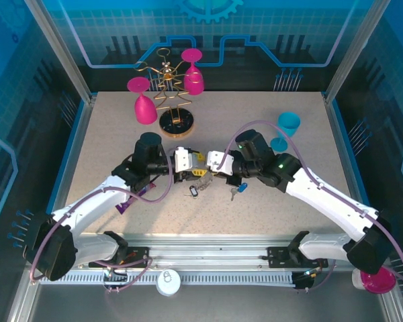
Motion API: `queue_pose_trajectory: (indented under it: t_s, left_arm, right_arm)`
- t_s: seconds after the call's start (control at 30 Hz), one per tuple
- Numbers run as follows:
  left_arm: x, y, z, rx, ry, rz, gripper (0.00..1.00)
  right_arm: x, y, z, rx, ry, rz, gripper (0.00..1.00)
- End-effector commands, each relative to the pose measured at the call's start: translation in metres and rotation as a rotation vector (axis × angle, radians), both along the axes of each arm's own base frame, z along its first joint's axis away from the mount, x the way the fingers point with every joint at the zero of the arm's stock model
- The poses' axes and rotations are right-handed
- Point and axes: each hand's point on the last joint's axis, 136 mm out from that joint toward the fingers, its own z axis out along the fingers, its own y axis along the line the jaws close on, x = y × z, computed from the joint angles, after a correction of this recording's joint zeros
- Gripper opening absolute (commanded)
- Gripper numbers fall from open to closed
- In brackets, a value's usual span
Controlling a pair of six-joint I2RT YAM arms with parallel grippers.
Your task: Put the keys on the keyring
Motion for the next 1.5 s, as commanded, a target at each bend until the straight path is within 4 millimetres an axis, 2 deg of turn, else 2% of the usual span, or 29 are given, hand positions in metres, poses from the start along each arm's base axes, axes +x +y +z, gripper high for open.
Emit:
queue_pose_trajectory:
  t_s: [0.0,0.07,0.17,0.3,0.4,0.43,0.5,0.53,0.6,0.67,0.8,0.97,1.17,1.47]
  left_arm:
    - [-0.008,-0.004,0.007,-0.005,-0.005,-0.061,0.36]
    - [-0.007,-0.004,0.005,0.002,-0.002,-0.056,0.33]
    - [-0.009,-0.005,0.005,-0.004,0.000,-0.066,0.14]
    - [-0.010,-0.005,0.009,-0.014,-0.004,-0.076,0.00]
    - [-0.013,-0.006,0.013,-0.036,-0.013,-0.084,0.00]
    - [-0.014,-0.006,0.015,-0.051,-0.019,-0.087,0.00]
    - [-0.016,-0.006,0.018,-0.089,-0.033,-0.089,0.00]
    - [-0.015,-0.007,0.022,-0.129,-0.033,-0.083,0.00]
    - [-0.019,-0.010,0.027,-0.227,-0.017,-0.102,0.00]
    - [-0.025,-0.014,0.030,-0.301,-0.019,-0.128,0.00]
    - [-0.028,-0.018,0.035,-0.375,0.006,-0.161,0.00]
    - [-0.030,-0.023,0.031,-0.381,0.030,-0.199,0.00]
    - [-0.040,-0.027,0.026,-0.367,0.044,-0.241,0.00]
    - [-0.046,-0.029,0.028,-0.371,0.051,-0.272,0.00]
  right_arm:
    - [0.001,0.009,0.018,0.007,-0.043,0.022,0.00]
    - [0.000,0.013,0.019,0.010,-0.039,0.032,0.00]
    - [-0.003,0.018,0.020,0.010,-0.038,0.048,0.00]
    - [-0.005,0.022,0.019,0.021,-0.026,0.055,0.00]
    - [-0.005,0.018,0.024,0.066,-0.022,0.030,0.00]
    - [-0.003,0.015,0.028,0.107,-0.024,0.010,0.06]
    - [-0.001,0.006,0.038,0.209,-0.013,-0.018,0.23]
    - [-0.003,0.000,0.045,0.281,-0.007,-0.015,0.28]
    - [-0.009,-0.009,0.055,0.415,-0.002,0.024,0.32]
    - [-0.017,-0.017,0.052,0.504,-0.022,0.077,0.33]
    - [-0.026,-0.020,0.044,0.541,-0.023,0.115,0.34]
    - [-0.025,-0.018,0.037,0.530,0.003,0.119,0.30]
    - [-0.017,-0.017,0.037,0.534,-0.014,0.092,0.26]
    - [-0.020,-0.012,0.036,0.529,0.000,0.115,0.19]
